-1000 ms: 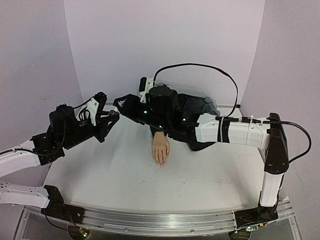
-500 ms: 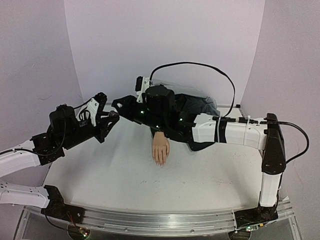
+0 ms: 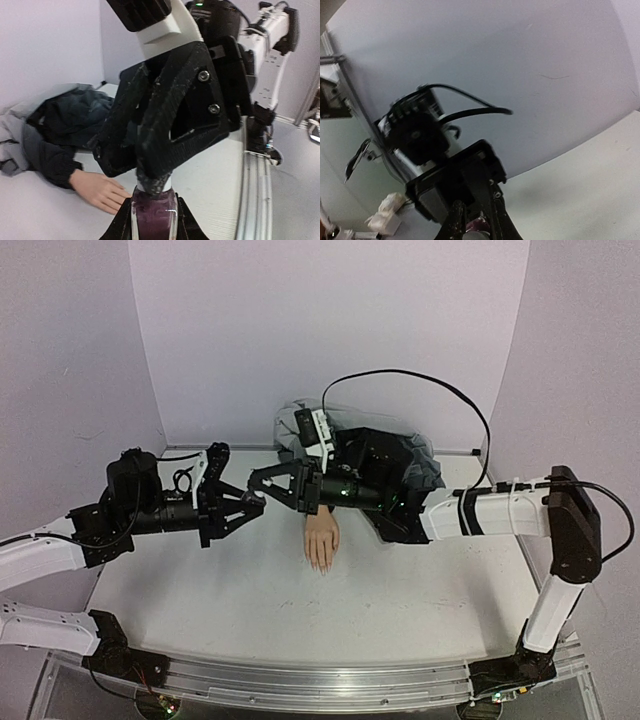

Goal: Paint the nails

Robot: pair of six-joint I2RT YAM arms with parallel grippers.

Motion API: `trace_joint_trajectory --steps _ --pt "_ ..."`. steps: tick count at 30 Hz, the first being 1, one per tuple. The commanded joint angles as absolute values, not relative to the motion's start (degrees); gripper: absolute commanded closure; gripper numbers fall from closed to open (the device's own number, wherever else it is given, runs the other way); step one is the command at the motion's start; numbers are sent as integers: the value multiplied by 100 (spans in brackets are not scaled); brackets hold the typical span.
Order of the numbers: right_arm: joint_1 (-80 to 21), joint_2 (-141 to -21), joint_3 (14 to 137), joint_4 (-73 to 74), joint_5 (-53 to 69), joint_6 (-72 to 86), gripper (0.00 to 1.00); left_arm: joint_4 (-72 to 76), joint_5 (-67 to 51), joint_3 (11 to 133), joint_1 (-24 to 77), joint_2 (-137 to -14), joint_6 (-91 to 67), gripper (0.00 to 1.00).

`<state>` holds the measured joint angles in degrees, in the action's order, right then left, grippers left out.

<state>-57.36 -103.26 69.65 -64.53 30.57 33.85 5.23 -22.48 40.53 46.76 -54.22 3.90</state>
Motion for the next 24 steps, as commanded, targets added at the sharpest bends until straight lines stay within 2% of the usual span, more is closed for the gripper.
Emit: trace_joint_trajectory --steps 1,3,8,12,13,14,15,17,20,24 --pt "-5686 -10096 6826 -7835 5814 2868 100 914 -4433 4431 4729 -5648 177 100" --pt "-5684 -10116 6755 -8020 6129 2971 100 918 -4891 4463 4729 -5731 138 100" --pt "-5620 -9939 6343 -8240 6024 2829 100 918 -5292 4517 4729 -5875 87 100" --pt "-5533 -9611 6059 -8201 5067 2868 99 914 -4856 4484 4720 -5863 159 100" --pt "-5492 -9528 5956 -8163 4743 2938 80 914 -4604 4459 4720 -5825 207 100" --pt "-5430 -9441 5881 -8056 4433 3029 55 914 -4310 4423 4720 -5774 272 100" --pt "-5386 -9364 5861 -7810 4081 3096 38 914 -3873 4389 4720 -5704 333 100" --pt "-5375 -9216 5974 -6916 3285 3104 20 914 -3094 4298 4720 -5555 534 100" --pt "-5402 -9204 6389 -5631 2284 3291 11 906 -1690 4248 4730 -5426 848 100" --pt "-5623 -9450 7303 -4103 1210 3382 9 875 -609 4246 4729 -5298 981 100"
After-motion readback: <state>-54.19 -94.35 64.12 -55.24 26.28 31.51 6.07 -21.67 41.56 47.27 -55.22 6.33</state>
